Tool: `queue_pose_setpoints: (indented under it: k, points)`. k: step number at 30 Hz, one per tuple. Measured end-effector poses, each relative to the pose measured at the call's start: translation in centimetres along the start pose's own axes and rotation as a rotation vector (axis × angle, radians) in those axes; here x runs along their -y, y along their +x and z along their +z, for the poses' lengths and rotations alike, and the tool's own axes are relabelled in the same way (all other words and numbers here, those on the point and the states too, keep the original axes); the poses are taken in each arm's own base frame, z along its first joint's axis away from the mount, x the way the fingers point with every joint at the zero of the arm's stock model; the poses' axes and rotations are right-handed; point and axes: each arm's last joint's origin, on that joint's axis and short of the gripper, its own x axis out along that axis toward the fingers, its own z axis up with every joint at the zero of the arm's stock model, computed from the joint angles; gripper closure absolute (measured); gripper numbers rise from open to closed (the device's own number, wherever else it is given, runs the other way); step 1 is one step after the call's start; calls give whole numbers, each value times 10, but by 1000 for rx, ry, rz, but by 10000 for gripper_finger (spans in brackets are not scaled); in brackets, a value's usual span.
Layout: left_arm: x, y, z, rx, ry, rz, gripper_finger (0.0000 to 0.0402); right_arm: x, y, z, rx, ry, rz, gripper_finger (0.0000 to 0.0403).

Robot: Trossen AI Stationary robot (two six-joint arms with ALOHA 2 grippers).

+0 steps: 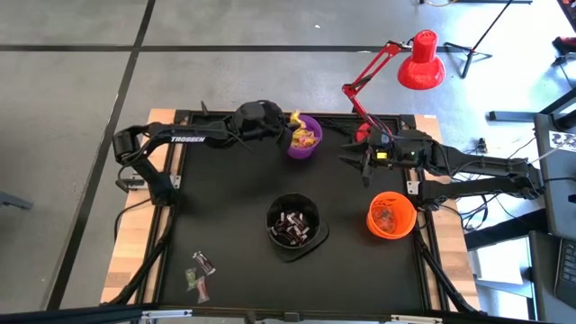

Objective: Sort candy
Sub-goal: Put the yellow candy into the purple bucket

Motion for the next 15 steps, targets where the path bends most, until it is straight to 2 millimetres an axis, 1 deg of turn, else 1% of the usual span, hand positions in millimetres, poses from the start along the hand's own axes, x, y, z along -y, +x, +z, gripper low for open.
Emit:
queue_pose_setpoints:
  k: [4, 8, 15]
  points:
    - [-7, 0, -2, -41, -18, 24, 217, 0, 0, 0, 3, 0, 1, 237]
    - [-10, 0, -6, -78, -17, 51, 217, 0, 2, 0, -3, 0, -1, 237]
    - [-8, 0, -8, -99, -9, 41, 217, 0, 17, -3, -18, -1, 1, 237]
